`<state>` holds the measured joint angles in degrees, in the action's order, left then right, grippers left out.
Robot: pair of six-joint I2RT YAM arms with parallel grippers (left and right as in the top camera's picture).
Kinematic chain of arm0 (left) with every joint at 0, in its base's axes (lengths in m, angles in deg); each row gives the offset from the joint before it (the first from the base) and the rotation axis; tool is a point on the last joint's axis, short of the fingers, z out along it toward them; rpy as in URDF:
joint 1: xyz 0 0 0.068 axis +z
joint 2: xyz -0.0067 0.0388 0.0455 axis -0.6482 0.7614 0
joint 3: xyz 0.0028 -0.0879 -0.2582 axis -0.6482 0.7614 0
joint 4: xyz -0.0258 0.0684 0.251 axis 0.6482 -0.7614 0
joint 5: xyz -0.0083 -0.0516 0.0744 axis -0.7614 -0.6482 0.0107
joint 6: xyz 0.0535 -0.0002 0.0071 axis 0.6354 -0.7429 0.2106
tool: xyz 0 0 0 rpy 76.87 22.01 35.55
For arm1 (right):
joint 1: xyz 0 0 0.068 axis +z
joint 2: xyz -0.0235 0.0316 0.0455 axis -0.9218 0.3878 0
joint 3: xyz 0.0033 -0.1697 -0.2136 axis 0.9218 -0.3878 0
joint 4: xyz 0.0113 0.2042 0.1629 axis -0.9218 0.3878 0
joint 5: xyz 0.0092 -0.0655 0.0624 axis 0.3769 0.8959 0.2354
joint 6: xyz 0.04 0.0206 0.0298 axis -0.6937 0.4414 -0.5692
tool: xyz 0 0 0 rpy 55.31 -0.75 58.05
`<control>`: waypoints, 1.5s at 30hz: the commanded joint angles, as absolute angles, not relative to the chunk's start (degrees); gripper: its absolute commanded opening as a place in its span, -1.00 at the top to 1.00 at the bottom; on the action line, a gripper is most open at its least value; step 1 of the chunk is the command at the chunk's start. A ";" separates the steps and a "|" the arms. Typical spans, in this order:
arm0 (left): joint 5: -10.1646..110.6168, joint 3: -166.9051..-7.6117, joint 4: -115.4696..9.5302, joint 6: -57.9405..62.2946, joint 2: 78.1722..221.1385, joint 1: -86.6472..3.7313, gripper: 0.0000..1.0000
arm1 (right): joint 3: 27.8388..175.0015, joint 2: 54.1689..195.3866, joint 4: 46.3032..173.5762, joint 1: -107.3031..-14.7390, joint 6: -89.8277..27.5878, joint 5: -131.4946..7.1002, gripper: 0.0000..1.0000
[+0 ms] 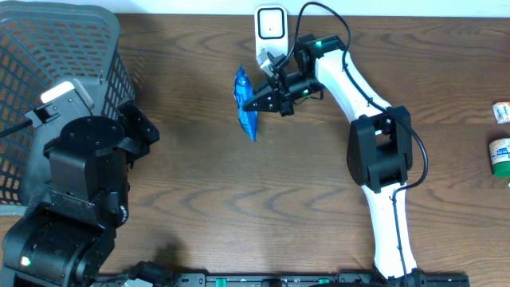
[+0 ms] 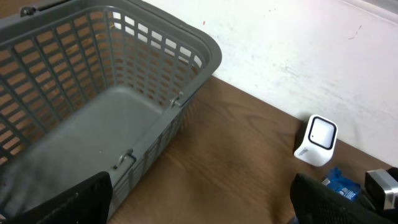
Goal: Scan the item barcode
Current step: 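Lift the Oreo pack and hold it at the scanner with the right gripper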
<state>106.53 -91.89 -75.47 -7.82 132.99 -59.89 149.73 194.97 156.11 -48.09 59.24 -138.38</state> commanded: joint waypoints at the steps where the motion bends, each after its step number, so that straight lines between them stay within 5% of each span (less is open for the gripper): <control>1: 107.25 -92.09 -75.58 -7.04 132.99 -59.65 -0.83 | 149.67 192.81 152.31 -47.92 63.87 -143.67 0.98; 12: 107.25 -92.09 -75.58 -7.04 132.99 -59.65 -0.82 | 149.69 192.74 128.53 -47.85 63.85 -143.65 0.98; 22: 107.25 -92.09 -75.58 -7.04 132.99 -59.65 -0.83 | 149.69 192.74 88.86 -45.78 51.94 -137.07 0.98; 45: 107.25 -92.09 -75.58 -7.04 132.99 -59.65 -0.83 | 149.69 192.74 66.48 -38.54 42.30 -143.65 0.97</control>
<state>106.53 -91.89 -75.47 -7.82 132.99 -59.89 149.19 194.93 67.48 -39.26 48.37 -142.14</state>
